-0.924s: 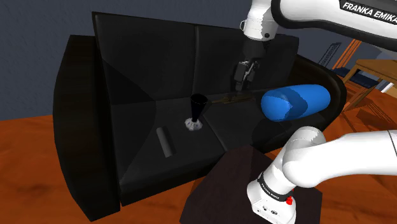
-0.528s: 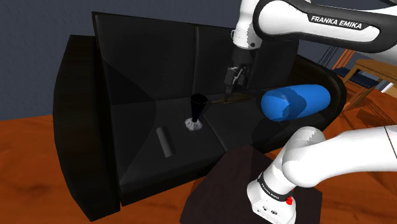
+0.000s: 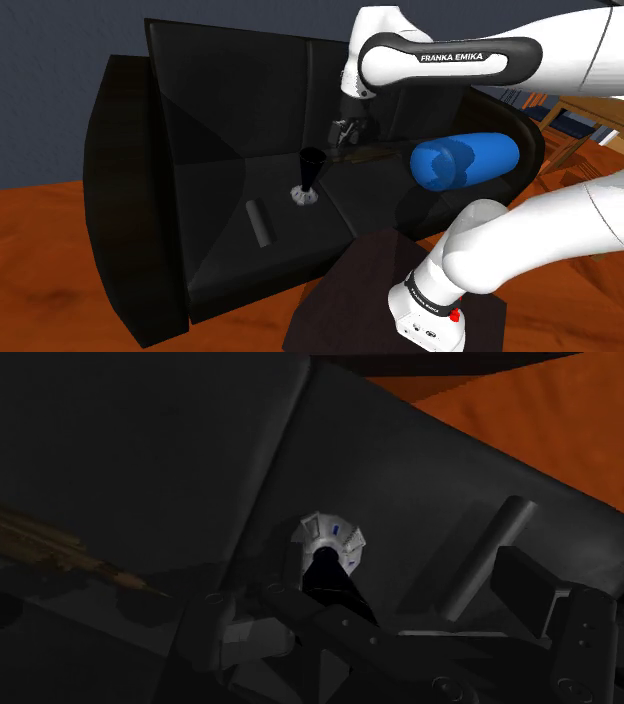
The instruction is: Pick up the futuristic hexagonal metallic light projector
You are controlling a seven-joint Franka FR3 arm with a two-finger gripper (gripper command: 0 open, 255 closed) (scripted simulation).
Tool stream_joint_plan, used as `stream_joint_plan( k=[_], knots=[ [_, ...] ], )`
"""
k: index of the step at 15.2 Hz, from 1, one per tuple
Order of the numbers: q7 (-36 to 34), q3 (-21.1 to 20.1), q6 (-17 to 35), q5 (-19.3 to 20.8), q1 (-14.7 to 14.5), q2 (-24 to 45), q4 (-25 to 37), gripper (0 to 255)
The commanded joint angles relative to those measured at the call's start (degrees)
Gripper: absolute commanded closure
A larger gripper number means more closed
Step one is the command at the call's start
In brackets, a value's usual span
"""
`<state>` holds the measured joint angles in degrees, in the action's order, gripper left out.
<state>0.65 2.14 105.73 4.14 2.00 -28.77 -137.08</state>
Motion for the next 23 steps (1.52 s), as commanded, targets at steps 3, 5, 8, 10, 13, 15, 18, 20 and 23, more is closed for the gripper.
stream_joint_plan(
  k=[3, 5, 8, 10, 13, 15, 18, 20, 23],
  knots=[
    [1.1, 1.7, 8.0, -0.3, 0.6, 7.5, 0.6, 0],
    [1.7, 2.4, 11.6, -0.7, 0.8, 11.4, 1.3, 0],
    [2.7, 3.4, 16.4, -1.5, 1.0, 17.3, 3.0, 0],
    [2.7, 3.4, 18.0, -1.6, 1.0, 18.0, 2.0, 0],
    [2.7, 3.4, 20.5, -1.6, 1.0, 19.2, 0.8, 0],
    [2.7, 3.5, 22.1, -1.6, 1.0, 20.0, 0.0, 0],
    [2.7, 3.5, 22.6, -1.7, 1.0, 20.3, -0.2, 0],
    [2.7, 3.5, 22.5, -1.7, 1.0, 20.2, -0.3, 255],
    [2.8, 3.5, 22.6, -1.6, 1.1, 20.2, -0.3, 255]
  ],
)
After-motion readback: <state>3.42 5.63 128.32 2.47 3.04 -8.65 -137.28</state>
